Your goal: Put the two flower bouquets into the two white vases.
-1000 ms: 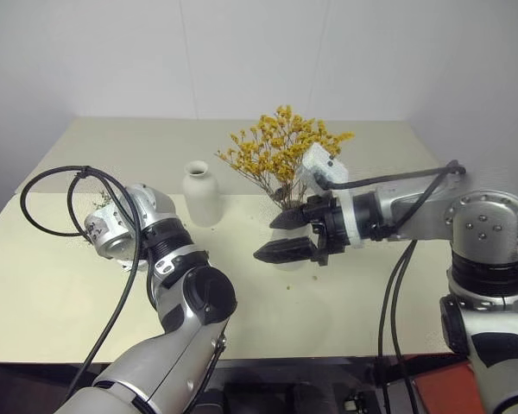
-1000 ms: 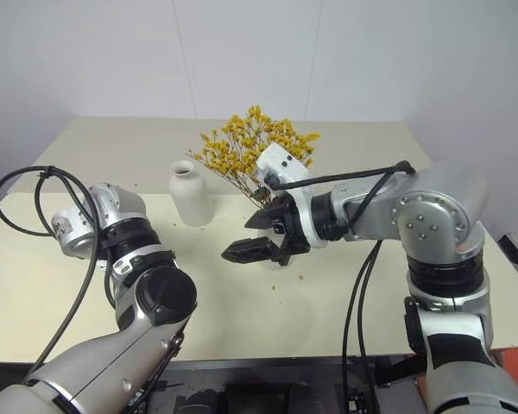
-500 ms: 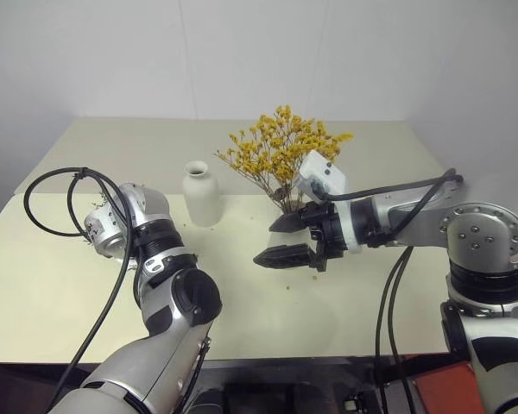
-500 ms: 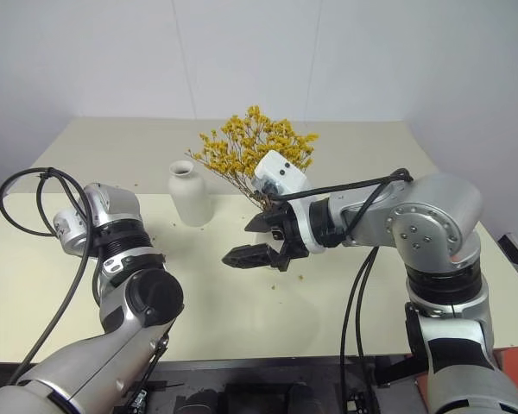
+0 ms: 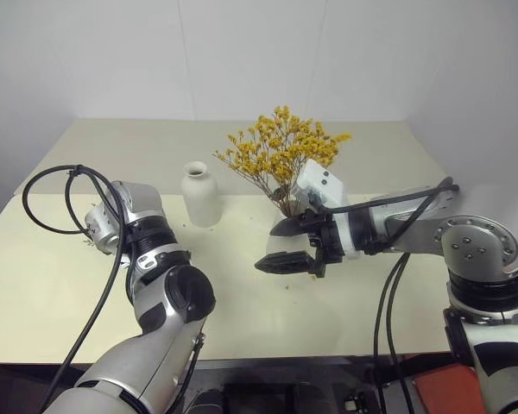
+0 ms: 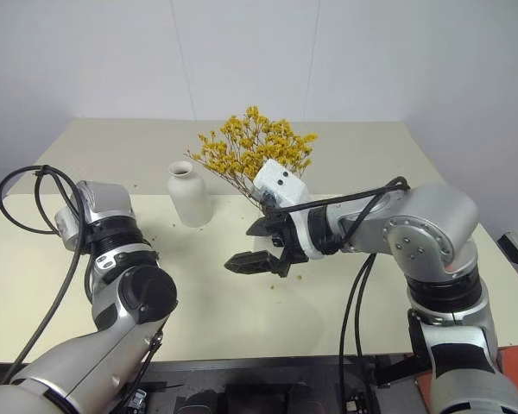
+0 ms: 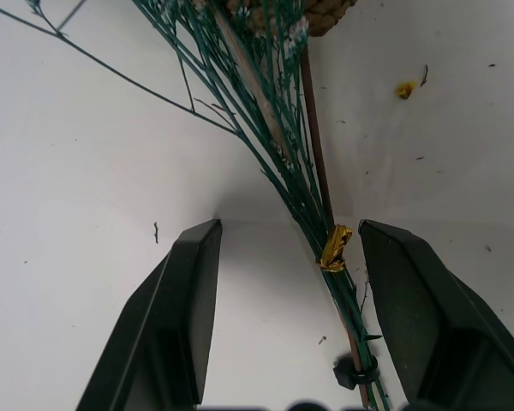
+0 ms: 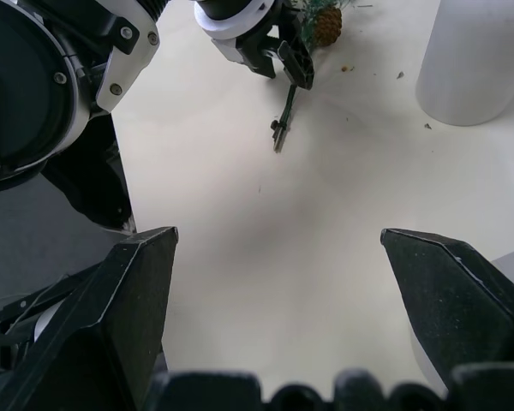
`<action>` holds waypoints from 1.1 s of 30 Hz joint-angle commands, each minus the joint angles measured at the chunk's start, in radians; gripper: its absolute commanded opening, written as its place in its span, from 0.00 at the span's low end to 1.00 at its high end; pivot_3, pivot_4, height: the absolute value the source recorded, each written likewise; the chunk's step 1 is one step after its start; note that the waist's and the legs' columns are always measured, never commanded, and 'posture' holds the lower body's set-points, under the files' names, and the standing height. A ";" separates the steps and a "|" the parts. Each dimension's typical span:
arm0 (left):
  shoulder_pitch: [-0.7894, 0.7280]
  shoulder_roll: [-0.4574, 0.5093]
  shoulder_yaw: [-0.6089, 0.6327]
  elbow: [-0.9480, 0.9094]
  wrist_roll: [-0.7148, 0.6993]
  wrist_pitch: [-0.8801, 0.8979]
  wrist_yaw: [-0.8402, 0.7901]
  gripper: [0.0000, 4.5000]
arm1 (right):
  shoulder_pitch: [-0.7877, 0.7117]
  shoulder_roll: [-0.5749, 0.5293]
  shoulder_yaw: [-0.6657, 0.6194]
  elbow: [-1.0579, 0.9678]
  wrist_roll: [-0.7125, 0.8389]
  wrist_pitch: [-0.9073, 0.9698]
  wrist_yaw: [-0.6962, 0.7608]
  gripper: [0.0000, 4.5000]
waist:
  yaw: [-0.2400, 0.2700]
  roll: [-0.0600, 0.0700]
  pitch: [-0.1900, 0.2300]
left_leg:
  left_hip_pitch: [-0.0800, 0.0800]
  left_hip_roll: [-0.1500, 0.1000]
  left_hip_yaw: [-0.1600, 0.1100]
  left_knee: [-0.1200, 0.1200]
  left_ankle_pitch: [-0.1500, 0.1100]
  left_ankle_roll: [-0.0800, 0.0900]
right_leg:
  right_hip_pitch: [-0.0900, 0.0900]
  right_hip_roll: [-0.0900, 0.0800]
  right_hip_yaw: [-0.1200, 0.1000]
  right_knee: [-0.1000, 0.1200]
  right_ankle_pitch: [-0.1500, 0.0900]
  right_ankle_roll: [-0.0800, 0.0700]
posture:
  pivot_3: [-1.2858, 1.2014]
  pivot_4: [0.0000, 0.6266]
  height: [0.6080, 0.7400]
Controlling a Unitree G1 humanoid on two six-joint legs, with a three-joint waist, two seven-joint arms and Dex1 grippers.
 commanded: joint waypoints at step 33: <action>-0.158 -0.042 0.044 -0.146 -0.078 0.003 0.192 0.01 | 0.018 -0.015 -0.010 -0.040 -0.030 -0.025 0.008 1.00 | 0.014 0.000 0.000 | -0.002 -0.001 0.000 0.001 0.000 0.000 | -0.001 0.000 -0.001 -0.001 0.000 0.000 | 0.52 0.24 1.00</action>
